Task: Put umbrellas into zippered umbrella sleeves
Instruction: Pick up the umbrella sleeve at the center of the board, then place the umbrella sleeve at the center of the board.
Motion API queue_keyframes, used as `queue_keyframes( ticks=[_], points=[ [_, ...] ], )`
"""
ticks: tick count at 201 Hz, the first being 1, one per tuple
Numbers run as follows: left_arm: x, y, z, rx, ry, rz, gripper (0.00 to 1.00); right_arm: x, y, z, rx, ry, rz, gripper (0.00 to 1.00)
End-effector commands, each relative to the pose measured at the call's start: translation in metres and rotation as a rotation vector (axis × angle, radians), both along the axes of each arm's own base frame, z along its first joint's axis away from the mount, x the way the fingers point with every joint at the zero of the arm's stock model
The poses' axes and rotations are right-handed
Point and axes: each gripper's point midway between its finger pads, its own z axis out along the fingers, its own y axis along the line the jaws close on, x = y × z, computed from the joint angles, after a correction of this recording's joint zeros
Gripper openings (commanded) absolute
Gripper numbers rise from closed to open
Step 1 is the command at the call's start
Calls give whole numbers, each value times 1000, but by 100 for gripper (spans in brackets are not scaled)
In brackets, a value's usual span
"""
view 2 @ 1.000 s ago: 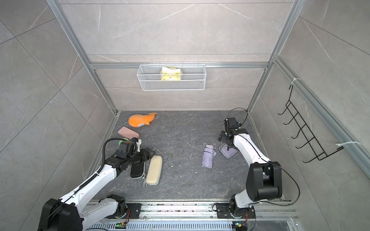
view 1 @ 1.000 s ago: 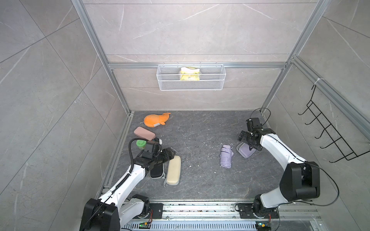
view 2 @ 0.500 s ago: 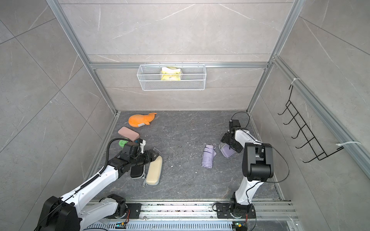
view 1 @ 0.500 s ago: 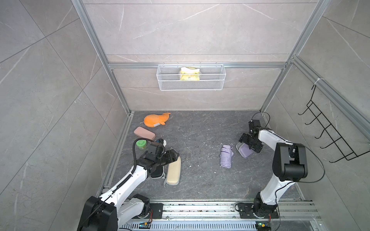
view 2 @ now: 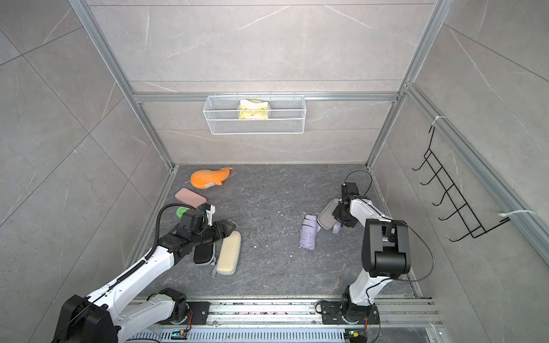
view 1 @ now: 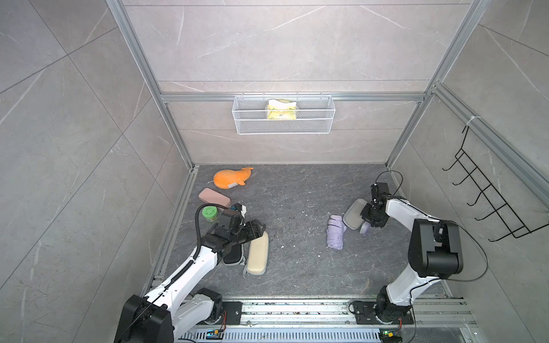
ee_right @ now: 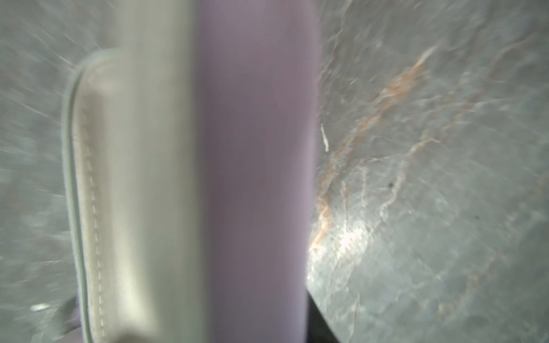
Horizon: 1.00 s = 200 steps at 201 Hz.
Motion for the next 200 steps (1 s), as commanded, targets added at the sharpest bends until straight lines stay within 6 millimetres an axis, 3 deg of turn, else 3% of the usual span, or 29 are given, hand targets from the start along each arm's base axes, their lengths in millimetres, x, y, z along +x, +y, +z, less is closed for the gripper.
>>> queue_keyframes(
  ticks=[1, 40, 66, 97, 127, 147, 178, 200],
  points=[
    [9, -16, 33, -53, -72, -38, 73, 1, 21, 38, -22, -78, 108, 25],
    [7, -48, 50, -73, -95, -129, 76, -9, 114, 90, 54, -183, 428, 21],
    [11, -62, 50, -138, -79, -150, 79, -26, 193, 110, 294, -256, 633, 19],
    [20, -67, 47, -160, -59, -133, 80, -54, 257, 98, 377, -212, 764, 20],
    [25, -75, 36, -197, -32, -130, 80, -69, 283, 68, 394, -181, 780, 20],
    [26, -74, 22, -180, -14, -116, 79, -77, 300, 44, 499, -145, 776, 23],
    [29, -73, 7, -135, 8, -113, 76, -88, 304, -3, 554, -36, 752, 28],
    [29, -80, -3, -108, 23, -130, 75, -96, 285, -29, 502, 64, 700, 39]
  ],
)
